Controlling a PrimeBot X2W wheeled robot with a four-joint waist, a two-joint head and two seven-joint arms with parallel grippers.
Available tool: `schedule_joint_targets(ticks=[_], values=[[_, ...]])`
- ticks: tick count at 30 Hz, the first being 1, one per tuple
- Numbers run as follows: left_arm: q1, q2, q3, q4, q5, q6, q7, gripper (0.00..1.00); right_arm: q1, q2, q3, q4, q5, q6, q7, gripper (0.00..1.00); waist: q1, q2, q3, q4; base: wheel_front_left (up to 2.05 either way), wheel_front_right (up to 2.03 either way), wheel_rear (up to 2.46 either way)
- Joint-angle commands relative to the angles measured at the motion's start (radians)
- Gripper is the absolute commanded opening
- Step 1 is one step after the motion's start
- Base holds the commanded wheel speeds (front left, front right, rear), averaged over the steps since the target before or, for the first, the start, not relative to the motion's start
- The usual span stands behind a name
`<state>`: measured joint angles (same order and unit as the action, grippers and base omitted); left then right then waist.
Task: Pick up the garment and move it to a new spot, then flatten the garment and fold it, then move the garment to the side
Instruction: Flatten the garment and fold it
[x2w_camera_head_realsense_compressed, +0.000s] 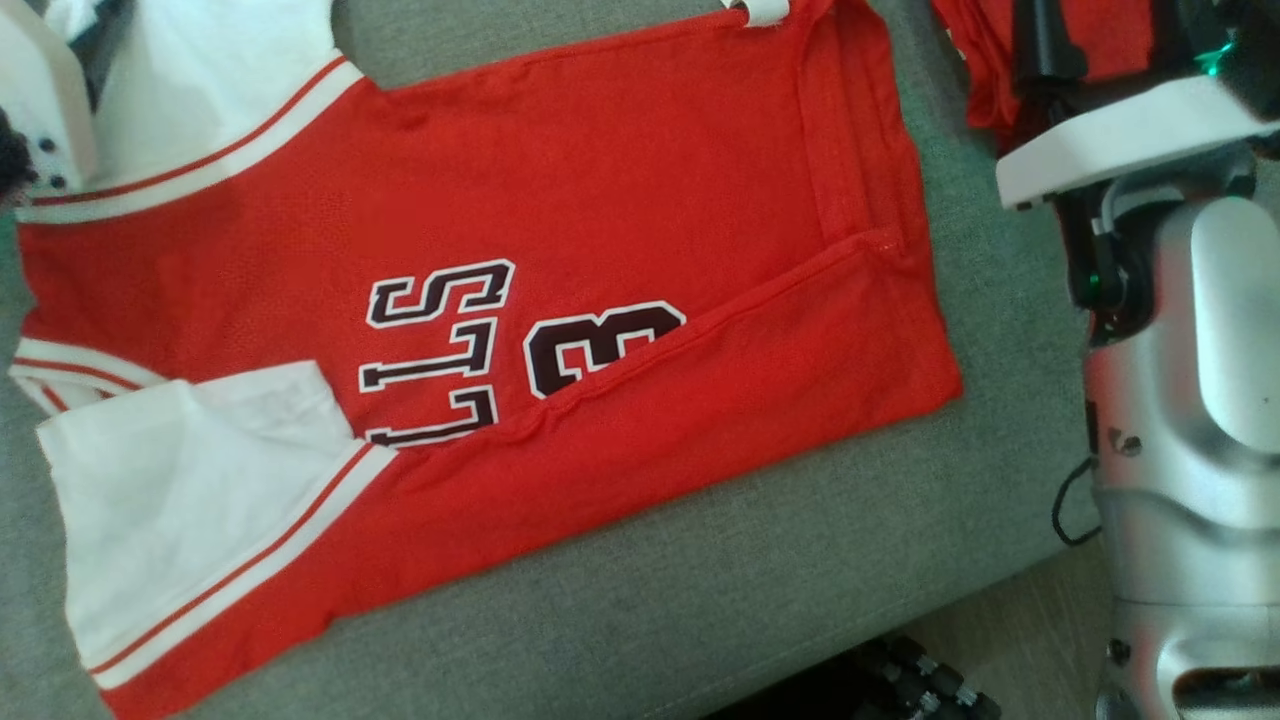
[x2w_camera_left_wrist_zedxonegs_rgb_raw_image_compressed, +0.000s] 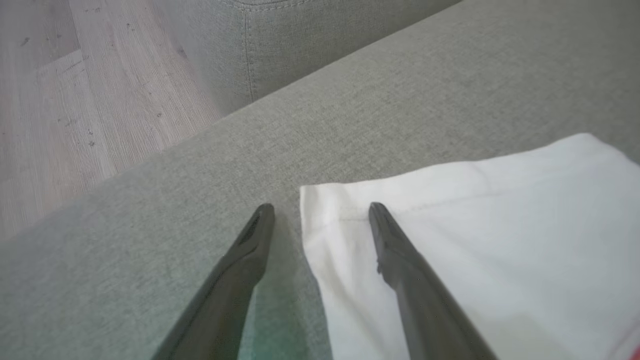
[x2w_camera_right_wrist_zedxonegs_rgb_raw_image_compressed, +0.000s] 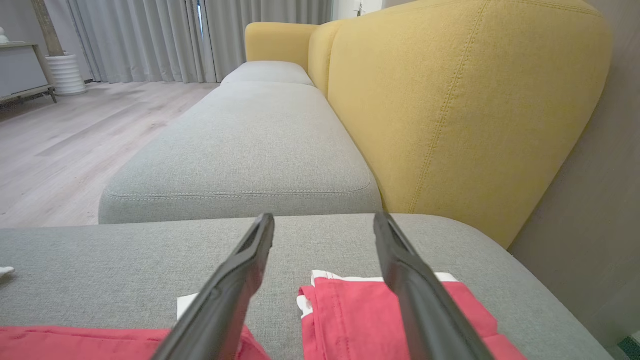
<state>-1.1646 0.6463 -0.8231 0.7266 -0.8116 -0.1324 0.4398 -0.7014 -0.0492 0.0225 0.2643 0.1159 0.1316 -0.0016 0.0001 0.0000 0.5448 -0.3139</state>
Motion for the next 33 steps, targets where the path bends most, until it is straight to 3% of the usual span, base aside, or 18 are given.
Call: schedule_joint_targets(ticks=[1, 9, 10, 11, 14, 23, 24, 33], values=[[-0.060, 0.053, 0.014, -0.002, -0.012, 0.002, 0.012, 1.00, -0.026, -0.001, 0.013, -0.043, 0.008, -0.001, -0.007, 1.00, -0.0001, 0.0000, 0.011, -0.007, 0.00, 0.00, 0.00], [-0.085, 0.049, -0.053, 0.038, -0.100, 0.002, 0.117, 1.00, -0.031, -0.011, 0.002, -0.059, 0.001, -0.001, 0.000, 1.00, -0.0001, 0.0000, 0.028, -0.014, 0.00, 0.00, 0.00], [-0.086, 0.047, -0.060, 0.036, -0.115, 0.002, 0.134, 0.46, -0.032, -0.013, 0.000, -0.061, 0.000, -0.001, 0.002, 1.00, -0.0001, 0.0000, 0.028, -0.012, 0.00, 0.00, 0.00], [-0.086, 0.044, -0.067, 0.030, -0.129, 0.002, 0.146, 0.00, -0.032, -0.015, -0.003, -0.062, -0.001, -0.001, 0.004, 1.00, -0.0001, 0.0000, 0.027, -0.009, 0.00, 0.00, 0.00], [-0.092, 0.037, -0.076, 0.017, -0.158, 0.002, 0.132, 0.00, -0.033, -0.023, -0.013, -0.065, -0.007, -0.001, 0.012, 1.00, -0.0001, 0.0000, 0.021, 0.009, 0.00, 0.00, 0.00], [-0.128, -0.031, -0.062, 0.045, -0.084, 0.004, -0.196, 0.00, -0.038, -0.077, 0.007, -0.029, 0.003, -0.001, 0.062, 1.00, -0.0001, 0.0000, -0.031, 0.107, 0.00, 0.00, 0.00], [-0.128, -0.031, -0.062, 0.045, -0.084, 0.004, -0.196, 0.00, -0.038, -0.077, 0.007, -0.029, 0.003, -0.001, 0.062, 1.00, -0.0001, 0.0000, -0.031, 0.107, 0.00, 0.00, 0.00], [-0.082, -0.085, -0.094, -0.025, -0.028, 0.004, -0.377, 0.00, -0.053, -0.195, 0.068, 0.132, 0.031, -0.001, 0.164, 1.00, -0.0001, 0.0000, -0.079, 0.224, 0.00, 0.00, 0.00]])
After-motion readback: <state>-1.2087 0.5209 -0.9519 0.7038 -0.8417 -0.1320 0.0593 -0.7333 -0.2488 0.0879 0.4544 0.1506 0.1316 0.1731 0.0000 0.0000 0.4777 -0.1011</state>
